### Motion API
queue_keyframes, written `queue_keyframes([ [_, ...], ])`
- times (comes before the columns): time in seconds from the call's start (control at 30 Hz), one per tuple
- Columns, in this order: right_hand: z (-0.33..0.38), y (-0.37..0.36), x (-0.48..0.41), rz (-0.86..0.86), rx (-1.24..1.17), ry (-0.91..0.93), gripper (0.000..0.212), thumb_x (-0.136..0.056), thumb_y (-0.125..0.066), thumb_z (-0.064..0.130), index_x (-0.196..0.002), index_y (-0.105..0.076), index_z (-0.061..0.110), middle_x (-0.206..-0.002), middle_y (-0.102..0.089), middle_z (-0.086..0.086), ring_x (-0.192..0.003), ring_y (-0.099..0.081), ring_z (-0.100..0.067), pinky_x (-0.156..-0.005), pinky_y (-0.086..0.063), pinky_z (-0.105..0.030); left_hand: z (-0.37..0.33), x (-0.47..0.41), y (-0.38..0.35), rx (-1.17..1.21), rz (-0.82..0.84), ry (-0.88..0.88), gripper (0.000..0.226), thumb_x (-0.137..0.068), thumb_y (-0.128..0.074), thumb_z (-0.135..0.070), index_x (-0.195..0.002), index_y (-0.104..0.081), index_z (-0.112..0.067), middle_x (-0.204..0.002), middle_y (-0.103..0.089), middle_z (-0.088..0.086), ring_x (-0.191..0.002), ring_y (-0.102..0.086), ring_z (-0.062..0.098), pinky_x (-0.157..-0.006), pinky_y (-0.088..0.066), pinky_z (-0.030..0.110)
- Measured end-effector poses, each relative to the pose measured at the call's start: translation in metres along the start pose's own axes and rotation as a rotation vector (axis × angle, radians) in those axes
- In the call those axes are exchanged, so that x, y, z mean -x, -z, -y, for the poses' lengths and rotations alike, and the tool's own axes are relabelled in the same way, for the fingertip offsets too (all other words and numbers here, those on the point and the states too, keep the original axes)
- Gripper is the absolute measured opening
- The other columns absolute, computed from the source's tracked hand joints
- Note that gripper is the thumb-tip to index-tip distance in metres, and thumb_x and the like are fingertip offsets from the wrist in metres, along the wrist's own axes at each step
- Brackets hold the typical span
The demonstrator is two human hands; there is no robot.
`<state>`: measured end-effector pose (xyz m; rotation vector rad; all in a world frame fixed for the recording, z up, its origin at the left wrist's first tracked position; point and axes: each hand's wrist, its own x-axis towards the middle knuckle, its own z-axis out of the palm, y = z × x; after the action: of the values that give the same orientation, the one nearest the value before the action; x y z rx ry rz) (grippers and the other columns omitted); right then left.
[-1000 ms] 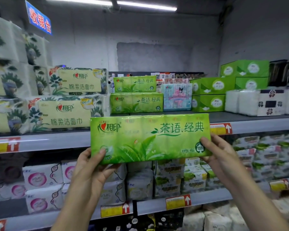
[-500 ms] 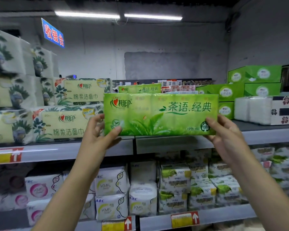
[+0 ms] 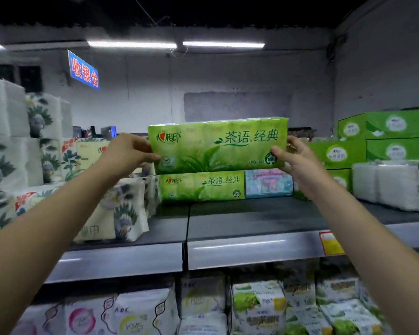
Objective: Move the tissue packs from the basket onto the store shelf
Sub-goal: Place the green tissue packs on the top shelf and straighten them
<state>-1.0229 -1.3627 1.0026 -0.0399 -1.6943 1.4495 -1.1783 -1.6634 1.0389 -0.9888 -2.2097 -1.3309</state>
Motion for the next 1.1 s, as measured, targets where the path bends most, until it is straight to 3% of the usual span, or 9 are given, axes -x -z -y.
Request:
queue_keyframes([
  [0.07, 0.0, -0.003, -0.015, 0.017, 0.052, -0.023, 0.041, -0.089, -0.062, 0.02, -0.127, -0.049, 0.017, -0.128, -0.056, -0.007, -0.115, -0.055, -0.024, -0.086, -0.044, -0.033, 0.001, -0.017, -0.003, -0.09, 0.036, 0.005, 0.006, -0.075, -0.077, -0.013, -0.074, -0.071, -0.013, -0.078, -0.071, 0.01, -0.079, -0.067, 0.026, -0.082, -0.055, 0.042],
  [0.2, -0.006, -0.007, -0.041, 0.057, 0.119, -0.12, 0.048, -0.092, -0.057, 0.011, -0.137, -0.042, 0.009, -0.106, -0.052, 0.005, -0.104, -0.048, -0.015, -0.091, -0.037, -0.032, 0.003, -0.04, -0.015, -0.274, 0.133, 0.025, 0.029, -0.078, -0.075, -0.014, -0.054, -0.06, -0.016, -0.055, -0.059, 0.001, -0.056, -0.056, 0.016, -0.062, -0.048, 0.027],
  [0.3, -0.017, -0.01, -0.052, 0.07, 0.179, -0.2, 0.047, -0.089, -0.06, 0.006, -0.134, -0.044, 0.005, -0.111, -0.053, -0.002, -0.101, -0.049, -0.017, -0.09, -0.04, -0.034, 0.016, -0.055, -0.025, -0.271, 0.147, 0.122, 0.022, -0.08, -0.074, -0.008, -0.059, -0.064, -0.009, -0.056, -0.066, 0.006, -0.048, -0.062, 0.013, -0.052, -0.053, 0.027],
  [0.4, -0.03, -0.017, -0.059, 0.066, 0.203, -0.272, 0.043, -0.086, -0.062, -0.001, -0.127, -0.048, 0.001, -0.093, -0.057, 0.0, -0.093, -0.053, -0.018, -0.091, -0.044, -0.036, 0.027, -0.064, -0.034, -0.25, 0.128, 0.207, 0.018, -0.081, -0.071, -0.002, -0.064, -0.066, -0.003, -0.059, -0.066, 0.01, -0.042, -0.063, 0.011, -0.045, -0.053, 0.021],
  [0.47, -0.038, -0.023, -0.063, 0.099, 0.216, -0.315, 0.032, -0.085, -0.062, -0.004, -0.116, -0.053, 0.003, -0.09, -0.06, -0.002, -0.082, -0.056, -0.015, -0.09, -0.047, -0.037, 0.029, -0.068, -0.035, -0.273, 0.138, 0.242, 0.015, -0.081, -0.07, -0.001, -0.066, -0.067, 0.0, -0.06, -0.067, 0.012, -0.043, -0.063, 0.011, -0.049, -0.055, 0.024],
  [0.57, -0.044, -0.033, -0.073, 0.127, 0.179, -0.382, 0.027, -0.086, -0.06, -0.006, -0.109, -0.051, 0.006, -0.095, -0.062, -0.006, -0.08, -0.058, -0.013, -0.068, -0.049, -0.028, 0.034, -0.074, -0.037, -0.326, 0.141, 0.276, 0.01, -0.08, -0.071, -0.002, -0.078, -0.069, 0.008, -0.069, -0.069, 0.017, -0.054, -0.067, 0.017, -0.066, -0.061, 0.036],
  [0.73, -0.068, -0.047, -0.083, 0.062, 0.089, -0.469, 0.042, -0.086, -0.056, -0.012, -0.126, -0.044, -0.003, -0.092, -0.058, -0.008, -0.101, -0.059, -0.027, -0.084, -0.048, -0.035, 0.043, -0.077, -0.047, -0.435, 0.068, 0.243, 0.007, -0.079, -0.07, 0.0, -0.083, -0.067, 0.006, -0.08, -0.068, 0.018, -0.072, -0.07, 0.025, -0.07, -0.061, 0.039],
  [0.9, -0.102, -0.048, -0.084, 0.077, 0.112, -0.534, 0.046, -0.086, -0.056, -0.011, -0.129, -0.041, -0.003, -0.094, -0.059, -0.01, -0.077, -0.057, -0.018, -0.06, -0.043, -0.027, 0.052, -0.081, -0.047, -0.512, 0.028, 0.174, 0.016, -0.074, -0.076, -0.009, -0.077, -0.068, 0.005, -0.08, -0.069, 0.019, -0.073, -0.069, 0.031, -0.072, -0.059, 0.043],
  [1.1, -0.12, -0.051, -0.084, 0.153, 0.308, -0.552, 0.032, -0.085, -0.063, -0.002, -0.113, -0.05, 0.004, -0.118, -0.06, -0.015, -0.107, -0.055, -0.027, -0.083, -0.046, -0.038, 0.057, -0.082, -0.047, -0.497, 0.081, 0.151, 0.011, -0.077, -0.064, -0.001, -0.075, -0.074, -0.001, -0.073, -0.073, 0.013, -0.068, -0.071, 0.025, -0.073, -0.06, 0.039],
])
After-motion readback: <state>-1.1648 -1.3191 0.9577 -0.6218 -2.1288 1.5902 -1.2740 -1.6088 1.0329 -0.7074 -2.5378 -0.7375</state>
